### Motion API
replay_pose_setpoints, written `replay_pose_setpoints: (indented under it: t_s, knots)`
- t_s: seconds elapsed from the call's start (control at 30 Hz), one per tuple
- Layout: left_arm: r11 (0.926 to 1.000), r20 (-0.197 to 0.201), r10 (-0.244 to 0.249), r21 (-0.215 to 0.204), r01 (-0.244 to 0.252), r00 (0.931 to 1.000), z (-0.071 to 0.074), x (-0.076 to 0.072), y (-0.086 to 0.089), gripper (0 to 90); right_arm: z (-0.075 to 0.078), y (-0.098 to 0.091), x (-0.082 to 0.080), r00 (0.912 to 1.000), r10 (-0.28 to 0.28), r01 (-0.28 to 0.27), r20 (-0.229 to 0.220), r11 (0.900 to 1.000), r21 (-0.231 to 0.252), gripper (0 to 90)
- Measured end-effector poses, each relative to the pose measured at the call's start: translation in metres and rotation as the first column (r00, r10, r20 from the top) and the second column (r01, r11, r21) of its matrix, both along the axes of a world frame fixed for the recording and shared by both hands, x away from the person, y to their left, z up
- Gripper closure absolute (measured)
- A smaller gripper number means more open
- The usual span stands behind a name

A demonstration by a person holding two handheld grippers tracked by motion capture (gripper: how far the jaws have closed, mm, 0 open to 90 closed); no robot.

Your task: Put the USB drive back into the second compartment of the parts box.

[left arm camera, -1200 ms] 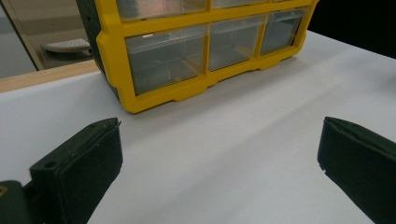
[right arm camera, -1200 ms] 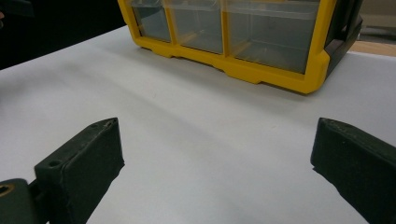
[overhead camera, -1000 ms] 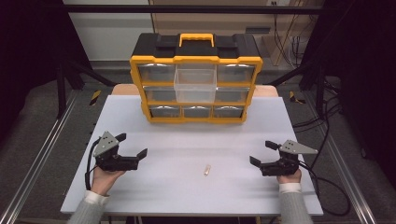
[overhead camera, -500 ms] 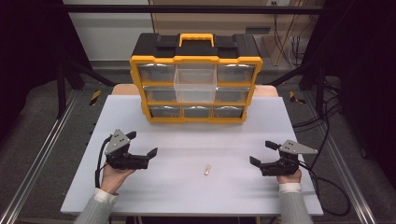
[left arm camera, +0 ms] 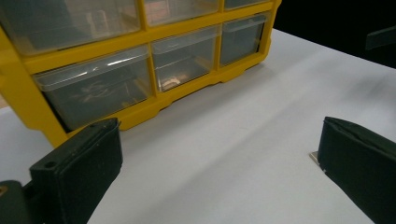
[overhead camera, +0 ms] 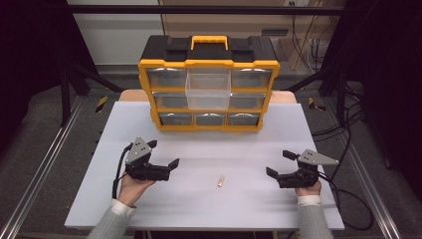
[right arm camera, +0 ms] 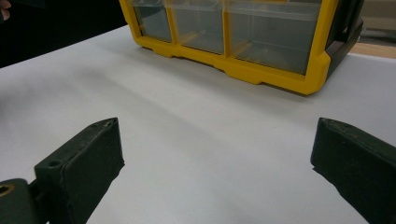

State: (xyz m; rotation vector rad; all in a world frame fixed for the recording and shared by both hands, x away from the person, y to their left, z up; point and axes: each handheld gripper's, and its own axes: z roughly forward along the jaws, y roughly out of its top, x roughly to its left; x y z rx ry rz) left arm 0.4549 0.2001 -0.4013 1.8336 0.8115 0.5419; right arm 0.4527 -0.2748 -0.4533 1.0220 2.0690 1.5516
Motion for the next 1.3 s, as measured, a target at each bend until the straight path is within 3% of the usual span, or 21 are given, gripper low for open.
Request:
replay_pose_setpoints:
  t_s: [0.8,1.3]
  knots:
    - [0.9965,-0.052,-0.082,0.014,0.083,0.9953,-0.011,0.005,-0.057,0.0,0.000,0.001,-0.001,1.0000,0.005,-0.005,0.004,1.0000,-0.004,2.7]
    - [0.9935,-0.099,-0.106,0.032,0.109,0.9894,-0.020,0.008,-0.081,0.0,0.000,0.000,-0.001,1.0000,0.006,-0.006,0.005,1.0000,-0.004,2.7]
